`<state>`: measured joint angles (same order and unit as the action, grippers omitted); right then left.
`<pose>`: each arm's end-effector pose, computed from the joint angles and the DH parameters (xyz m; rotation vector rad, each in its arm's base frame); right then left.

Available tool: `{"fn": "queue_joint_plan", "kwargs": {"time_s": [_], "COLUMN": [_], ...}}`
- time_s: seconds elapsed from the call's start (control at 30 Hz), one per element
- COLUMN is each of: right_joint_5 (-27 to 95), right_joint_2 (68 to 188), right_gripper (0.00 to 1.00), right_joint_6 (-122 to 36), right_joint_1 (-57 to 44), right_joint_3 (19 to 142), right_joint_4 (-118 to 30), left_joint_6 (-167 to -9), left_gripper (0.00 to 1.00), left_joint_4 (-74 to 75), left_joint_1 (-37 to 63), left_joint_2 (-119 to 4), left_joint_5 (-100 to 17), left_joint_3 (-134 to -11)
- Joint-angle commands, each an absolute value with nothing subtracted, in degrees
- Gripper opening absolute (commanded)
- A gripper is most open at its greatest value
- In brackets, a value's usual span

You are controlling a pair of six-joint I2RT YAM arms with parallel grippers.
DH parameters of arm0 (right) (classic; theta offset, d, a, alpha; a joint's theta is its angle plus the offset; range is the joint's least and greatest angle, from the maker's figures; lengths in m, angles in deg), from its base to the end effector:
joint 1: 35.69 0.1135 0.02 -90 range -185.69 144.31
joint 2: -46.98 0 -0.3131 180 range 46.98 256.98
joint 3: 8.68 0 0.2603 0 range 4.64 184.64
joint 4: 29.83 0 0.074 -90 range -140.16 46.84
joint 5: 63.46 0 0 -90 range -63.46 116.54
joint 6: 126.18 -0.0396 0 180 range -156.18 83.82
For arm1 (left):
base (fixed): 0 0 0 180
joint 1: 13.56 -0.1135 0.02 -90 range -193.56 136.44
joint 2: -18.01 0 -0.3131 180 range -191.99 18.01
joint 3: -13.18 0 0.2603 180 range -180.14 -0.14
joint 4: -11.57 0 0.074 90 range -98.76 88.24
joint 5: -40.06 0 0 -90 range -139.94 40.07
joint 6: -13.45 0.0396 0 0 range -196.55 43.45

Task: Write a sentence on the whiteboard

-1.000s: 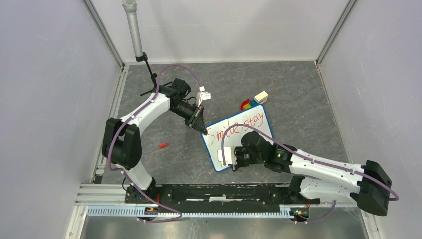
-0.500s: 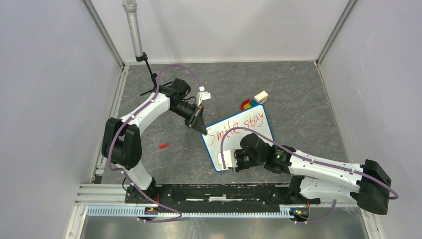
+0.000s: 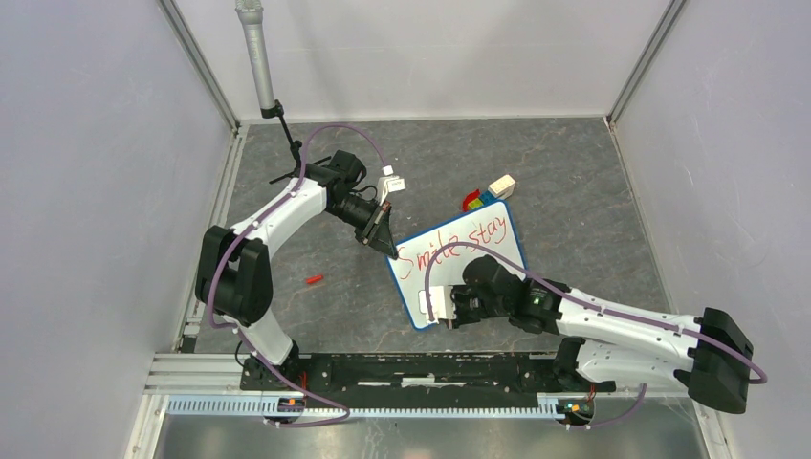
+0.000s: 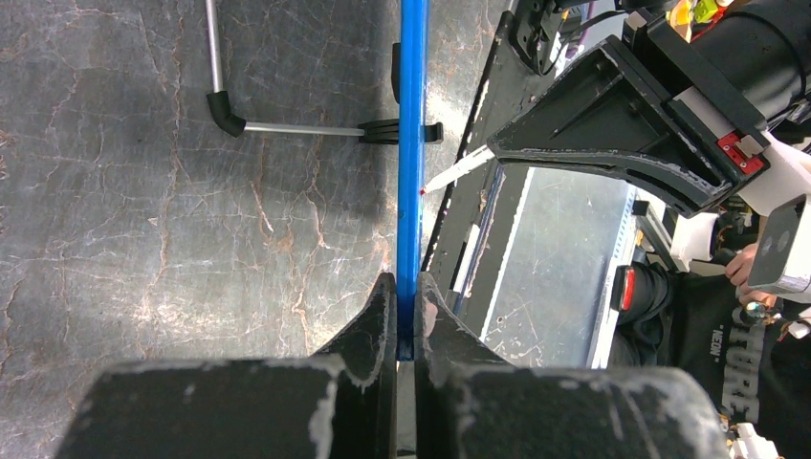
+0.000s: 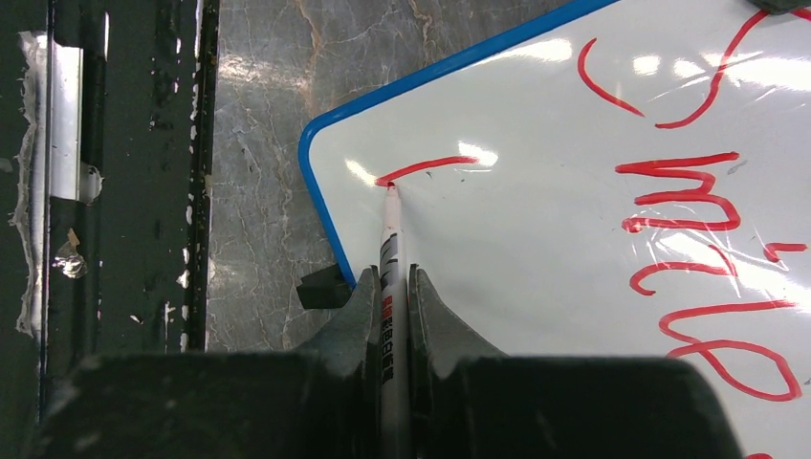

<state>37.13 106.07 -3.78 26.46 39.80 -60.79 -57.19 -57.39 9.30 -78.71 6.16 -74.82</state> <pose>0.0868 0.1798 0.2593 -1.7749 1.5072 0.4770 0.2954 -0.1602 0.2911 1.0858 2.3934 -1.4061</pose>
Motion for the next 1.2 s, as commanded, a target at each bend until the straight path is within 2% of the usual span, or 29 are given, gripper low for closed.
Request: {"fn": "queue_joint_plan", "kwargs": {"time_s": [0.0,0.73,1.17], "right_joint_5": [34.1,32.2,37.5], "right_joint_2": [105.3,103.3,106.4], "right_gripper": [0.0,0.0,0.0], "right_joint_6": [-4.2,-3.0,-2.9], "right_joint_1": [26.3,25.2,25.5], "right_joint_3": [42.6,41.7,41.9], "right_joint_4": [-58.5,-63.1,-63.5], "left_joint_6": [-56.6,-56.7,-56.8], "left_gripper": [0.02,0.02,0.02], "left_joint_4": [-56.8,-56.8,-56.8], "left_joint_1": [9.6,9.5,9.5], "left_joint_2": [-79.3,-79.2,-79.7], "left_joint_5": [7.0,6.7,6.8], "left_joint_3": [-76.3,-76.1,-76.5]}}
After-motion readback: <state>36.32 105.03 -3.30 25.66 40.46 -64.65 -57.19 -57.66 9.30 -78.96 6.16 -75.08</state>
